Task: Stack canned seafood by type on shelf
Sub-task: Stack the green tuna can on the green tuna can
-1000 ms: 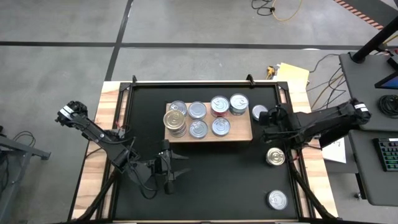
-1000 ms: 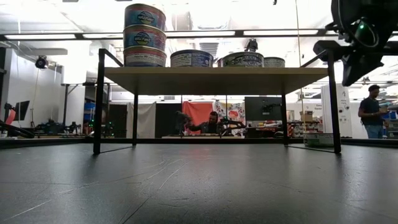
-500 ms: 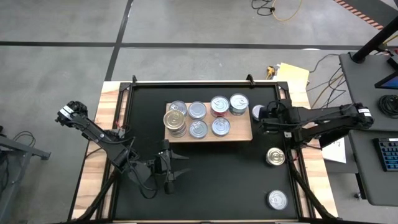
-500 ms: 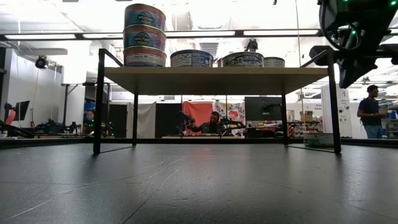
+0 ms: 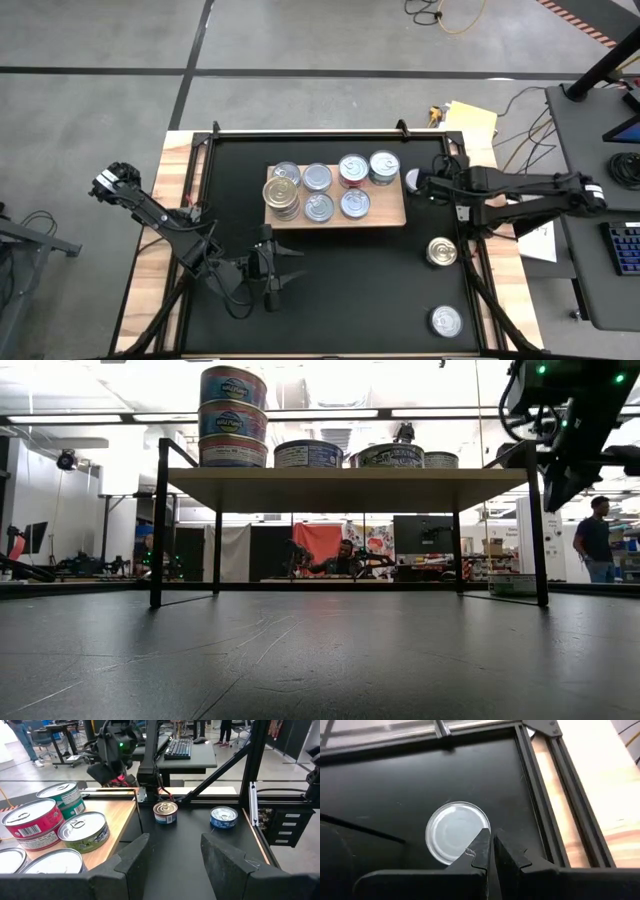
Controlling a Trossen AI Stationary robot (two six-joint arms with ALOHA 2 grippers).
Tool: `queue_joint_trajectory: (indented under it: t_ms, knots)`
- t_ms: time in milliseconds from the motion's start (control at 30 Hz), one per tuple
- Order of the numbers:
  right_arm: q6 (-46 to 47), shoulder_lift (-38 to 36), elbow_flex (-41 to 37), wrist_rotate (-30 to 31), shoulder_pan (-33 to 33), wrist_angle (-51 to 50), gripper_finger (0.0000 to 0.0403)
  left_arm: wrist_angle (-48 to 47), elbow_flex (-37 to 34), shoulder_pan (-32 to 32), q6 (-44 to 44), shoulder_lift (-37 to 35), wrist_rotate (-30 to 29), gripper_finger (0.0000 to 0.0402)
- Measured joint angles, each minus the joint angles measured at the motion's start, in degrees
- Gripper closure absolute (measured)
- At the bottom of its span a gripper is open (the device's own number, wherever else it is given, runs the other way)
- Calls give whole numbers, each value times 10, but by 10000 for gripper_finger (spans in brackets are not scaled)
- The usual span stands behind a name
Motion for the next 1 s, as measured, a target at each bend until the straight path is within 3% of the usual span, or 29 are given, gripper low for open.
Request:
queue_joint_trajectory:
  t_ms: [300, 467, 1000]
  knots:
    - [-10, -23, -70, -32, -52, 62, 390, 0, 0, 0, -3, 0, 0, 240]
    - [-53, -51, -106, -55, -57, 165, 390, 0, 0, 0, -2, 0, 0, 240]
    - [-28, -59, -143, -15, -59, 221, 390, 0, 0, 0, -2, 0, 0, 240]
